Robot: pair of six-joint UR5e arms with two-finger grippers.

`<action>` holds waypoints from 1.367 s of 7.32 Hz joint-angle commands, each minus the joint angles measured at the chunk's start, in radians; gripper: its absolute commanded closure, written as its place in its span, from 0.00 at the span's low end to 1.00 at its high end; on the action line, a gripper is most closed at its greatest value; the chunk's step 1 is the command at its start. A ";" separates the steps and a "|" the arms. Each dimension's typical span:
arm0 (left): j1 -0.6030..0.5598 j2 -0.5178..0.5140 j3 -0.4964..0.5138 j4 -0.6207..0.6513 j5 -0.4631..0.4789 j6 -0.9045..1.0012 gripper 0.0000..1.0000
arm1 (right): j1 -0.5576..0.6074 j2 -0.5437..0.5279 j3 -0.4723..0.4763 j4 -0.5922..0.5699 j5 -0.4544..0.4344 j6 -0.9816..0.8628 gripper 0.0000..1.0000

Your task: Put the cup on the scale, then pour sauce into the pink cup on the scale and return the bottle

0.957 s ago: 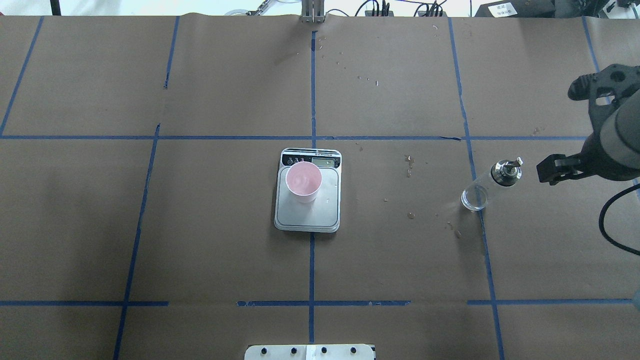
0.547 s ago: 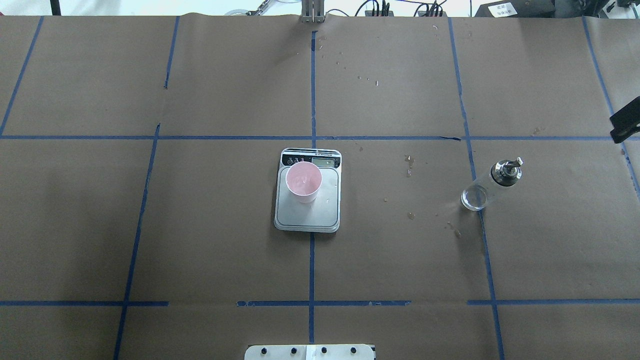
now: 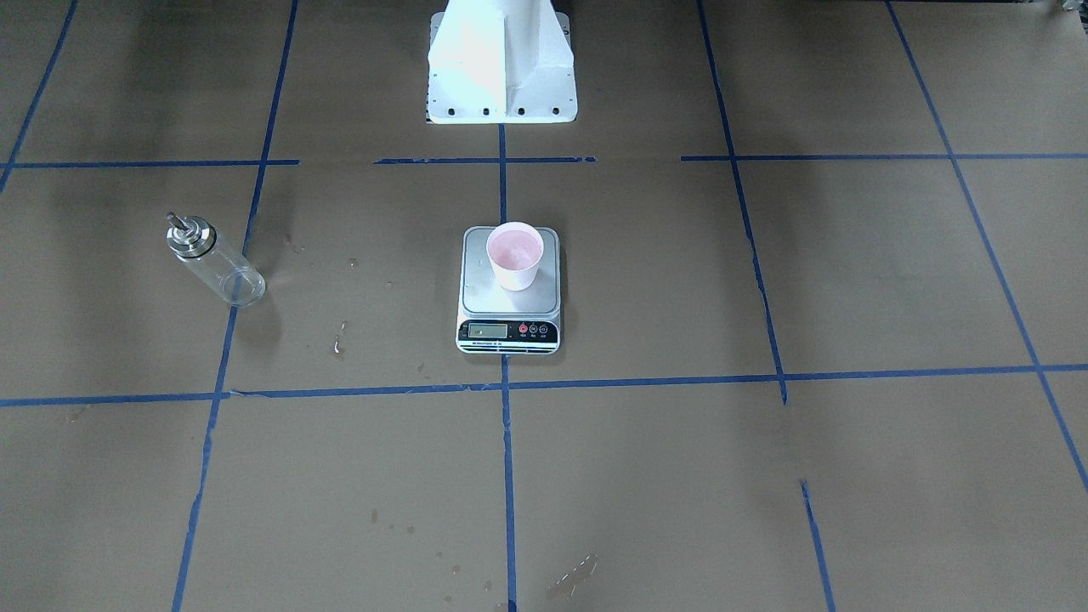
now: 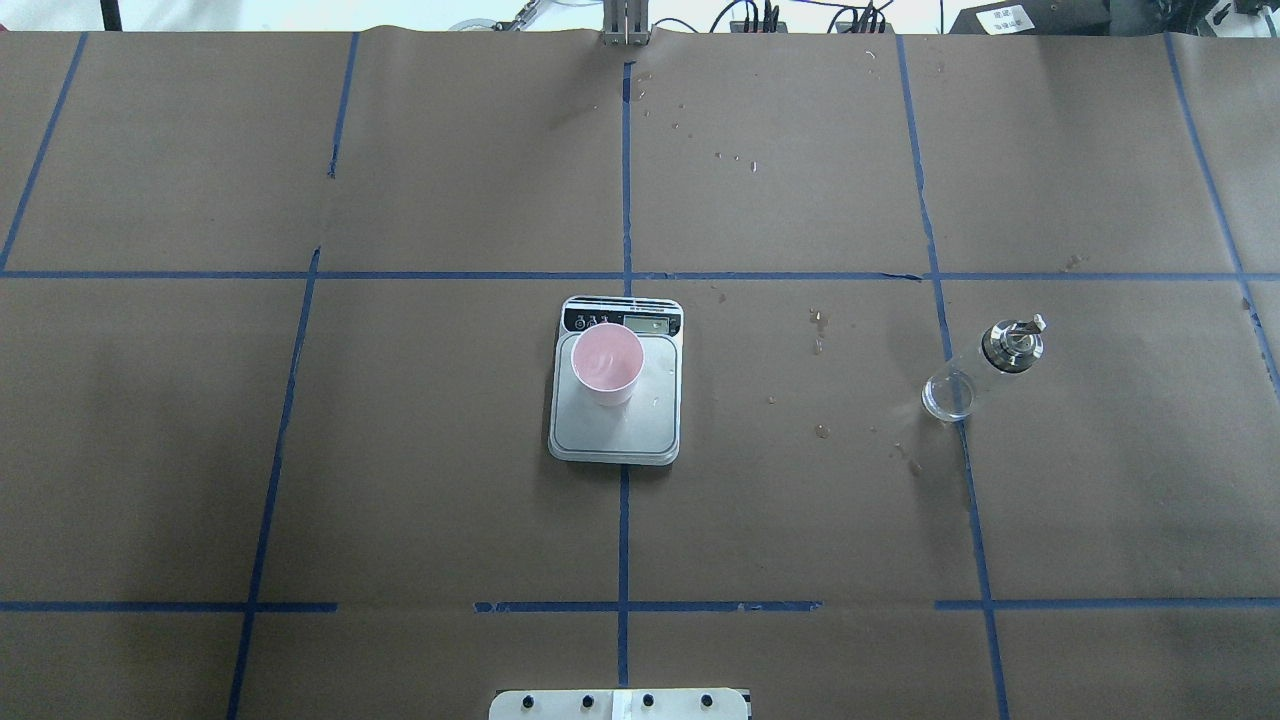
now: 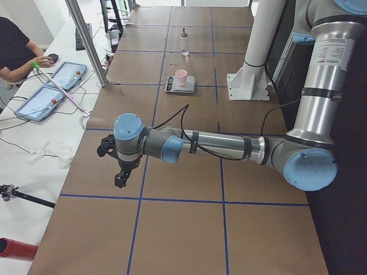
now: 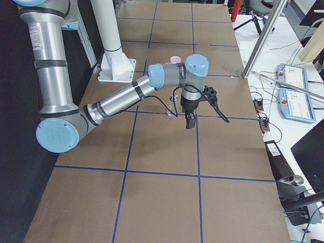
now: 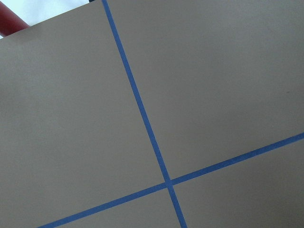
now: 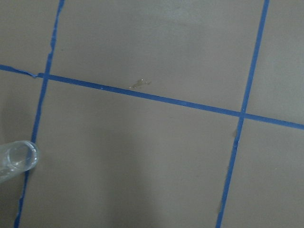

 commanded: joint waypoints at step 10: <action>-0.004 0.088 0.001 0.129 -0.010 0.010 0.00 | 0.059 -0.153 -0.255 0.285 0.048 -0.010 0.00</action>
